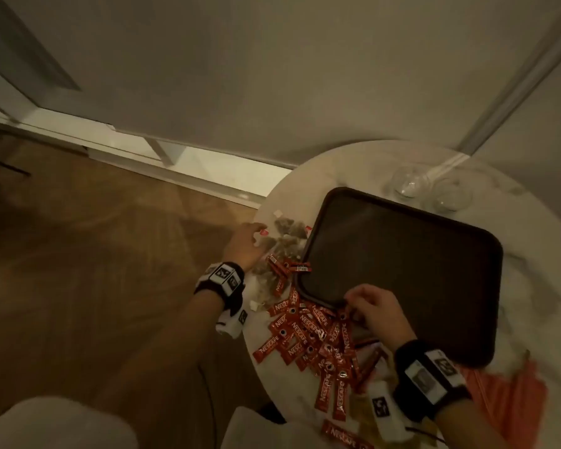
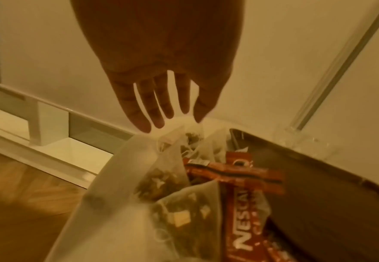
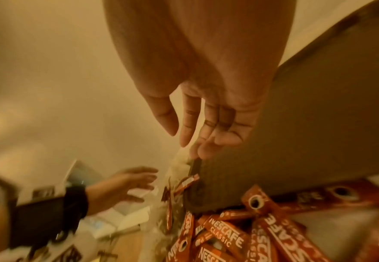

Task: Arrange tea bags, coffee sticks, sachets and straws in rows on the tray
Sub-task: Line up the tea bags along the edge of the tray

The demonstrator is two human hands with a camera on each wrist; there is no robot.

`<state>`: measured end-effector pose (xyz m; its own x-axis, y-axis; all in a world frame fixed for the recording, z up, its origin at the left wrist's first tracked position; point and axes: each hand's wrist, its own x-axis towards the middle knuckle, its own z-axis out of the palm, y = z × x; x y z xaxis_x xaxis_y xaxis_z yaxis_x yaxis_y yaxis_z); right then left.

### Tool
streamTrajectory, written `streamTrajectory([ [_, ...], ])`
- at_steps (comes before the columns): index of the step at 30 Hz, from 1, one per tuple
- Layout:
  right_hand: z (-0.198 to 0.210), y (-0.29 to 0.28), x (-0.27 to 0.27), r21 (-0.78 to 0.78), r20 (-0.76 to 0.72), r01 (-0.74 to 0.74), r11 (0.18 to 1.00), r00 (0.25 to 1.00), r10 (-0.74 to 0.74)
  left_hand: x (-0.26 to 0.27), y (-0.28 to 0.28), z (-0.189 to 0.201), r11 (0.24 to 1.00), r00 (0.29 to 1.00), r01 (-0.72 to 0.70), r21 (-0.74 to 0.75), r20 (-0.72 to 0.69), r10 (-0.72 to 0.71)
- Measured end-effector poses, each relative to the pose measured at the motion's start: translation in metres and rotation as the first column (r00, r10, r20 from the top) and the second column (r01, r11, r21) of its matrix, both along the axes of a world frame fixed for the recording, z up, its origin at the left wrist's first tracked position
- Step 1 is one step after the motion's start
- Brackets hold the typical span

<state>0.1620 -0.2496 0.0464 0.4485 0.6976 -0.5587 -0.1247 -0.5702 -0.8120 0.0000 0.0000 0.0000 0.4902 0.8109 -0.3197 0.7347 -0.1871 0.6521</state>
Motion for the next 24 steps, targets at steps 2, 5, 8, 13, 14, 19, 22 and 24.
streamTrajectory([
  [2, -0.014, 0.024, -0.008, -0.083, 0.200, -0.154, 0.985, 0.965, 0.167, 0.004, 0.010, -0.006, 0.990, 0.975, 0.143, 0.005, -0.175, -0.140],
  [5, -0.027, 0.061, -0.028, -0.121, 0.345, -0.395, 0.911, 0.844, 0.411, 0.008, 0.012, -0.022, 0.976, 0.955, 0.217, -0.013, -0.204, -0.215],
  [8, -0.038, 0.085, -0.044, -0.204, 0.425, -0.547, 0.812, 0.698, 0.576, 0.008, 0.009, -0.035, 0.980, 0.970, 0.195, 0.036, -0.156, -0.187],
  [13, -0.052, 0.103, -0.062, -0.422, 0.545, -0.579, 0.698, 0.453, 0.705, 0.003, 0.014, -0.049, 0.999, 0.998, 0.046, -0.015, -0.033, -0.047],
  [14, -0.054, 0.105, -0.064, -0.443, 0.574, -0.563, 0.698, 0.420, 0.703, 0.002, 0.014, -0.049, 0.999, 1.000, 0.027, -0.025, -0.011, -0.027],
  [19, -0.062, 0.116, -0.062, -0.446, 0.633, -0.510, 0.736, 0.401, 0.662, -0.005, 0.013, -0.043, 0.993, 0.995, -0.047, -0.108, 0.087, 0.056],
  [22, -0.064, 0.110, -0.057, -0.375, 0.602, -0.511, 0.773, 0.499, 0.623, -0.008, 0.014, -0.044, 0.986, 0.987, -0.086, -0.145, 0.124, 0.104],
  [24, -0.064, 0.101, -0.055, -0.292, 0.577, -0.485, 0.824, 0.599, 0.556, -0.010, 0.014, -0.045, 0.983, 0.982, -0.104, -0.149, 0.140, 0.125],
])
